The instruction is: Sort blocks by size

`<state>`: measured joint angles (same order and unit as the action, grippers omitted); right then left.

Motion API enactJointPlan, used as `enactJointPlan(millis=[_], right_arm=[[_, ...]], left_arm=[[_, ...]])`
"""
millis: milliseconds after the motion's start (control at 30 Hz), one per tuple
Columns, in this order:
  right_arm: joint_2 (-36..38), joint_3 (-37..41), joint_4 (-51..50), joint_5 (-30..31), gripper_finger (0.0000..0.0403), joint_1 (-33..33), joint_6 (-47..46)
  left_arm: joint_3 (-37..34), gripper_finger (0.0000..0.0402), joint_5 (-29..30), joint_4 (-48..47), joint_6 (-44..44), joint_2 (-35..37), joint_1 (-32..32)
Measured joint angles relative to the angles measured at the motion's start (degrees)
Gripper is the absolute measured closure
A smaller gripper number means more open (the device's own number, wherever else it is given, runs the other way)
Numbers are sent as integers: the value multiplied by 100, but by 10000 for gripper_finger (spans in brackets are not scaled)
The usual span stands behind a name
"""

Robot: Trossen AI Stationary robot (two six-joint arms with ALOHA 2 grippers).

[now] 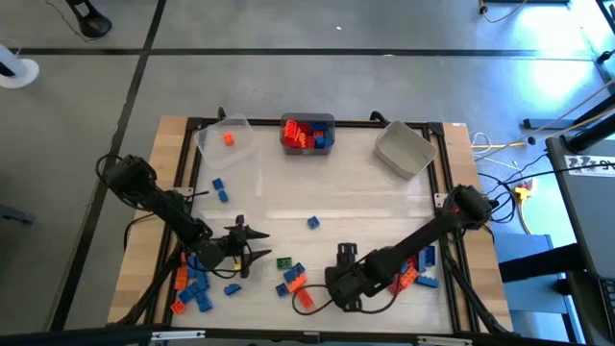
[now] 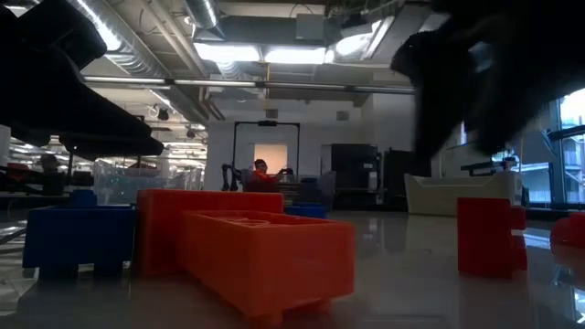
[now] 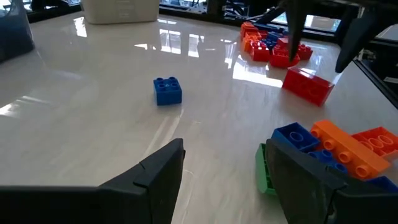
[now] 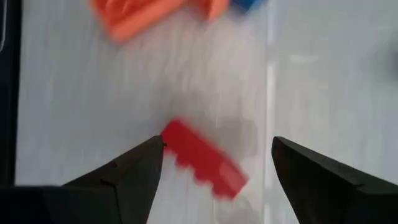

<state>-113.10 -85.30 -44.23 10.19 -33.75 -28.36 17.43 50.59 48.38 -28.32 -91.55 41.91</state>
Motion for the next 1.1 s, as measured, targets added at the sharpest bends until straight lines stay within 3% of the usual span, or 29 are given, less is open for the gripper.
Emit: enactJointPlan(millis=[100,267,533,667,967,1100], right_arm=[[-55,2,-113,-74,104,-132,160],[-261,2,-60,420,104,-250,413],[-643,2,97,226,114,-222,732],[-645,2,118,228,159,-224,763],[-645,0,117,294,306,-172,828],[-641,-7,101,269,312,-56,832]], left_arm=[[0,188,0,0,-2,0,0],[2,188,1,-33,-19,0,0],[2,188,0,-33,-22,0,0],[2,188,0,-47,-22,0,-2],[2,188,0,-126,-103,0,0],[2,188,0,-127,-103,0,-2]])
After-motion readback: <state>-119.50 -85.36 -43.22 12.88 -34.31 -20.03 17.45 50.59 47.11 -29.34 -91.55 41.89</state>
